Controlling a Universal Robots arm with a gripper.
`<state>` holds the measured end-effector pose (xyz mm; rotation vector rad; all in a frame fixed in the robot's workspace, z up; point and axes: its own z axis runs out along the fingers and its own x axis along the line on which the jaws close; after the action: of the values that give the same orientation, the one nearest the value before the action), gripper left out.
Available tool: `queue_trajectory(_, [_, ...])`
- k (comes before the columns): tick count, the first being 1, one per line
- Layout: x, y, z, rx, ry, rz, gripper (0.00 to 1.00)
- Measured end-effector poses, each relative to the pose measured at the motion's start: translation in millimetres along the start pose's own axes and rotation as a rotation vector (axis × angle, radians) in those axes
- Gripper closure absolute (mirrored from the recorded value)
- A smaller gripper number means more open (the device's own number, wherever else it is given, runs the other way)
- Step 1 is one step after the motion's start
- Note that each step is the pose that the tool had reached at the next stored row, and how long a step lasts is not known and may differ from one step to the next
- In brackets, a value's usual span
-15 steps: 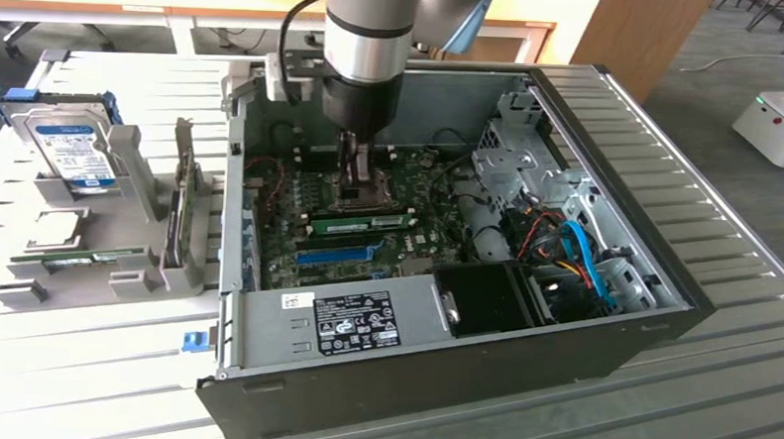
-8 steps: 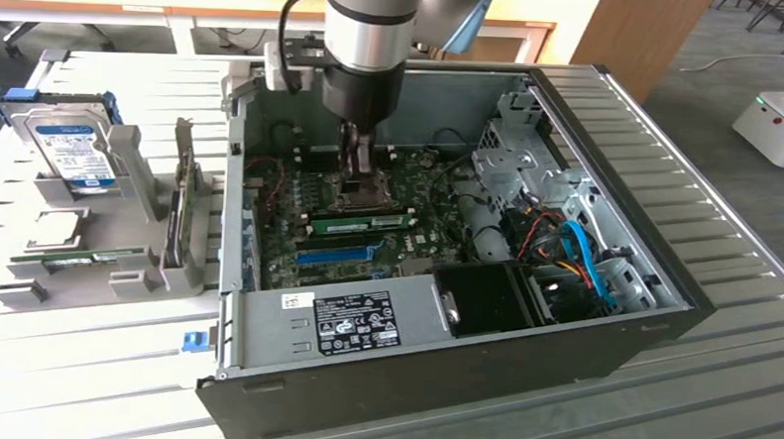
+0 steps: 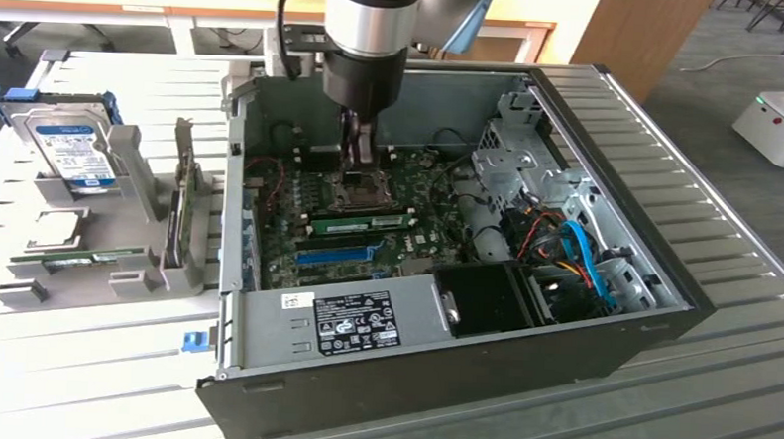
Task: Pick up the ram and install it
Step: 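Press down the ram until it locks into place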
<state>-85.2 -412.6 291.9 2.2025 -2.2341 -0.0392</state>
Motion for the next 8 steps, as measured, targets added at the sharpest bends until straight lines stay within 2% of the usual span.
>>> queue_trajectory(8, [-0.2, 0.2, -13.3, -0.0003, 0.0000, 0.000, 0.89])
